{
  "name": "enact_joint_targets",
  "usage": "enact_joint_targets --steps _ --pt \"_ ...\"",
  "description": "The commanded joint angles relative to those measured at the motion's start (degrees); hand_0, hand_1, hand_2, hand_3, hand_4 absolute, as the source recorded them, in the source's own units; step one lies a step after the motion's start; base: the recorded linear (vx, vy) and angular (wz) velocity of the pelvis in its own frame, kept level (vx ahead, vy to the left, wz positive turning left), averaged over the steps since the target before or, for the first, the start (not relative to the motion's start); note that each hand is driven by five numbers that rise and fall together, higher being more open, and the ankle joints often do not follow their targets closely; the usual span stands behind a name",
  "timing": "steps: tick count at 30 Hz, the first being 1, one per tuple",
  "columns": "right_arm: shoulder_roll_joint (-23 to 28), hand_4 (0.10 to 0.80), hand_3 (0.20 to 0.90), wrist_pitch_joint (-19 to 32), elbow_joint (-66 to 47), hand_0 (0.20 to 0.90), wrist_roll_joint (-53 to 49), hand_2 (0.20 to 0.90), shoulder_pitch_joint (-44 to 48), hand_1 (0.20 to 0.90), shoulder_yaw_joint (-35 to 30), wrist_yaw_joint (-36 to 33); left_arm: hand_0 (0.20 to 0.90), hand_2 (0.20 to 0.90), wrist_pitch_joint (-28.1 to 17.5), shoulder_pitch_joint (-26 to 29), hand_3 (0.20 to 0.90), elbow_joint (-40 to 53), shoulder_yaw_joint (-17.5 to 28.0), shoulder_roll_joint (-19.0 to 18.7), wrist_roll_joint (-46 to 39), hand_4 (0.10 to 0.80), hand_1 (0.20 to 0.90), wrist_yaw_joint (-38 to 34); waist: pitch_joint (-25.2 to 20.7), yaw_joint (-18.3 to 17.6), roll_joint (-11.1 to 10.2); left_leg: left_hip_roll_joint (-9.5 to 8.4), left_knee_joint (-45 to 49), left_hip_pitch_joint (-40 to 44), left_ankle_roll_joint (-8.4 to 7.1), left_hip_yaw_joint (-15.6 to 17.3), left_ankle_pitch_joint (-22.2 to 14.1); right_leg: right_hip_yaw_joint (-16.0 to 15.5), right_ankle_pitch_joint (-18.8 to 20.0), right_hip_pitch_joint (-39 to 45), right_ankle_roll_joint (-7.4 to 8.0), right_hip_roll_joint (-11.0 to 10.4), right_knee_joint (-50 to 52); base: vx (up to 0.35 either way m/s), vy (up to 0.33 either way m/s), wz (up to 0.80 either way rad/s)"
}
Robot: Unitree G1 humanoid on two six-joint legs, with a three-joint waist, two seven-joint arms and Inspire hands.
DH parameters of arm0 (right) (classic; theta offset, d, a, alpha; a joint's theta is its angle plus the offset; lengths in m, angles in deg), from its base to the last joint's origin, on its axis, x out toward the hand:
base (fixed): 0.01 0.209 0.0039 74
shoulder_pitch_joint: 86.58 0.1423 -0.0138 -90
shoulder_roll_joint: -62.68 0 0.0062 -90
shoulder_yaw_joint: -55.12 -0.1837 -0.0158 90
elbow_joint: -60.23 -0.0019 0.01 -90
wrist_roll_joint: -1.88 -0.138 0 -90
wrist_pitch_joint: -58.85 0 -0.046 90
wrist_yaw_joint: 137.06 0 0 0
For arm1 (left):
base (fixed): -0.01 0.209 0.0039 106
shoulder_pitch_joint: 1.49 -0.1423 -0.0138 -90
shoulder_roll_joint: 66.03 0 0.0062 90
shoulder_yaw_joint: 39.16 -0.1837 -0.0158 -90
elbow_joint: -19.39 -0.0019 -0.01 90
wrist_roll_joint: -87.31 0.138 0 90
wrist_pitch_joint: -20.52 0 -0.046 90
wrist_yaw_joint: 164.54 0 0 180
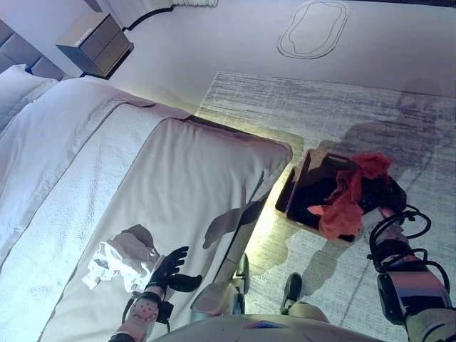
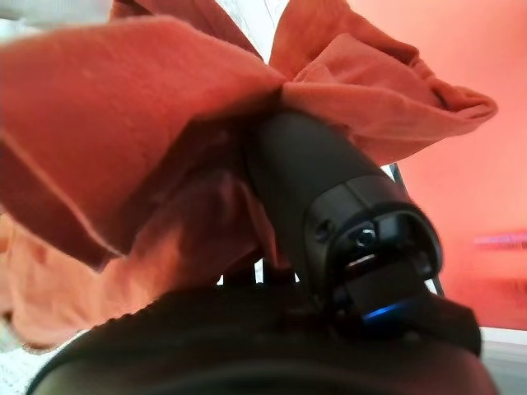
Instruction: Pick up the clothes from the bed and place them into the basket
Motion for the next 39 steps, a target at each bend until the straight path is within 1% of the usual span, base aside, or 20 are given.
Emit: enact_joint_targets --steps 1,8,15,16,17,18,26,32,39 --pt "4.1 0.1 0.2 3.3 -1.3 0.3 3.2 0.3 6.7 0.3 -1.1 -0.3 0.9 0.9 -2.9 1.6 0.9 0.3 -4.1 -1.5 -2.2 0.8 0.9 -0.8 -2.1 0.6 -2.4 -2.33 0.1 2.1 -1.89 -2.2 -7.0 -0.6 2.3 -0.6 4.45 -9.5 1.7 0.0 0.0 0.0" --pt "5.7 0.1 0.2 2.7 -0.7 0.3 3.4 0.3 7.1 0.3 -1.9 0.0 0.9 0.9 -2.7 1.6 0.9 0.5 -4.4 -1.6 -2.4 0.8 0.9 -0.7 -2.1 0.1 -2.1 -2.08 0.1 2.3 -2.01 -1.8 -7.1 -0.3 2.1 -0.7 4.37 -9.3 1.8 -0.004 -0.007 -0.03" --pt "6.1 0.1 0.2 2.4 -0.8 0.3 3.5 0.3 7.0 0.3 -2.1 0.2 0.9 0.9 -1.9 1.6 0.9 1.0 -4.4 -1.6 -2.6 0.8 0.9 -0.8 -2.5 -0.3 -2.2 -1.95 0.1 2.8 -2.11 -1.5 -7.2 0.0 2.0 -0.5 4.32 -9.1 1.8 0.014 -0.003 -0.05" --pt "6.3 0.133 0.233 2.3 -0.8 0.328 3.8 0.328 7.1 0.328 -2.1 0.5 0.9 0.9 -1.8 1.5 0.9 1.0 -4.4 -1.6 -2.8 0.8 0.9 -0.7 -2.6 -0.3 -2.1 -1.89 0.1 2.9 -2.15 -1.4 -7.2 0.0 2.0 -0.5 4.29 -9.1 1.8 0.0 0.0 0.0" --pt "6.5 0.762 0.862 2.5 -0.7 0.867 4.1 0.867 7.1 0.867 -2.1 0.3 0.9 0.9 -1.9 1.5 0.9 1.0 -4.5 -1.6 -2.8 0.8 0.9 -0.7 -2.6 -0.4 -2.1 -1.87 0.1 2.9 -2.17 -1.4 -7.2 0.0 2.0 -0.5 4.27 -9.1 1.9 0.0 0.0 0.0" --pt "6.5 0.8 0.9 2.5 -0.6 0.9 4.2 0.9 7.1 0.9 -2.1 0.3 0.9 0.9 -1.9 1.5 0.9 0.9 -4.5 -1.6 -2.9 0.8 0.9 -0.7 -2.5 -0.4 -2.0 -1.86 0.1 3.0 -2.18 -1.3 -7.2 0.1 2.0 -0.5 4.26 -9.1 1.9 0.0 0.0 0.0" --pt "6.6 0.8 0.9 1.8 -0.9 0.9 5.7 0.9 6.2 0.9 -1.7 2.6 0.9 0.9 -2.1 1.1 0.9 0.4 -3.9 -1.3 -2.5 0.8 0.9 -0.7 -2.8 -0.6 -2.3 -1.59 0.1 3.4 -2.32 -1.1 -7.4 0.2 1.9 -0.1 4.18 -9.0 1.7 0.005 -0.003 0.0" --pt "6.2 0.8 0.9 -0.4 -1.5 0.9 6.9 0.9 5.0 0.9 -0.5 7.0 0.9 0.9 -1.8 1.1 0.9 0.2 -3.2 -1.5 -2.5 0.8 0.9 -0.3 -2.9 -0.8 -3.0 -1.27 0.1 3.7 -2.44 -0.9 -7.4 0.3 1.9 0.0 4.19 -8.9 1.7 0.0 0.0 0.0" --pt "5.8 0.8 0.9 -0.6 -0.5 0.9 6.5 0.9 4.0 0.9 -0.3 9.6 0.9 0.9 -2.1 1.0 0.9 -0.2 -2.6 -1.7 -2.4 0.8 0.9 0.1 -2.8 -0.9 -3.4 -1.07 0.1 3.9 -2.44 -0.9 -7.5 0.4 1.8 0.2 4.11 -8.7 1.8 0.0 0.0 0.0"
